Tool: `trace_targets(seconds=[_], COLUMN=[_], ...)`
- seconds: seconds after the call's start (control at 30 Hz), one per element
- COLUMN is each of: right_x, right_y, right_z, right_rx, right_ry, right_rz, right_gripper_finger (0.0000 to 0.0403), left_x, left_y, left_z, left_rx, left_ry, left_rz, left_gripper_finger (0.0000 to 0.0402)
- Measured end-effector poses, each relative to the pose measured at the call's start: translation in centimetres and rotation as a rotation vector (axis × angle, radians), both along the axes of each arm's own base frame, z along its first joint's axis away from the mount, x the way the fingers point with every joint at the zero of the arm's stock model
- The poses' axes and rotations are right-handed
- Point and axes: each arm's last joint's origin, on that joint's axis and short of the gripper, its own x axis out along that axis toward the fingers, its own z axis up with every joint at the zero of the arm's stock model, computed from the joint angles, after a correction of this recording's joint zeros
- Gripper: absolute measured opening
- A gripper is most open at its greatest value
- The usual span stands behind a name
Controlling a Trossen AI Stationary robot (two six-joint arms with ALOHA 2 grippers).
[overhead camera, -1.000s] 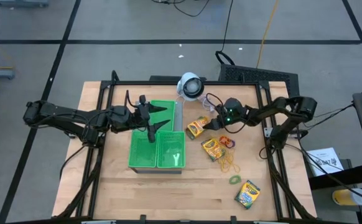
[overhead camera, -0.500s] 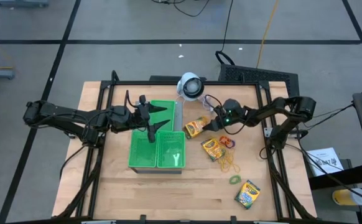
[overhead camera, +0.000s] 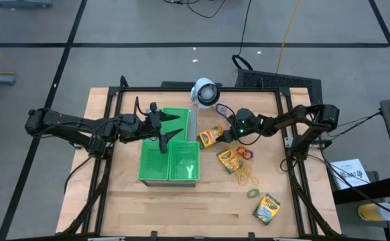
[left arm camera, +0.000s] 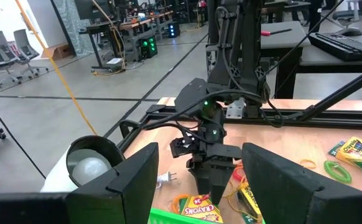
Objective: Pick & Place Office Desk Supplies
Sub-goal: Put the crayons box into the top green basket on the shelf
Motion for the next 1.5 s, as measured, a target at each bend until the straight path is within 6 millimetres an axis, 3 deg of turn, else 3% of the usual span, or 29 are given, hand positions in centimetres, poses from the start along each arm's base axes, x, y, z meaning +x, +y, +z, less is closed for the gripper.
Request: trace_targets(seconds=[0.6,0.8,1.17,1.5], right_x=[1.3,1.3,1.2,2.1], right_y=[0.3,0.3,0.3,0.0], right_z=[-1.3,-1.5,-1.6,-0.2], right_rx=[0.065,0.060,-0.054,-0.132], right_ry=[0.057,0.062,0.045,-0.104], right_rz=[-0.001,0.004,0.070,0.089], right_gripper_finger=[0.0311,0.0253,0.0073,0.0070], left_x=[0.0,0.0,0.0,0.0], left_y=[0.0,0.0,0.0,0.0], left_z=[0.0,0.0,0.0,0.0], left_rx=[-0.003,-0.003,-0.003,-0.003], left_ry=[-0.001,0.000,0.000,0.000], left_rz=[0.000,0.000,0.000,0.000], left_gripper_finger=[0.0241,0.0241,0.0241,0.0241])
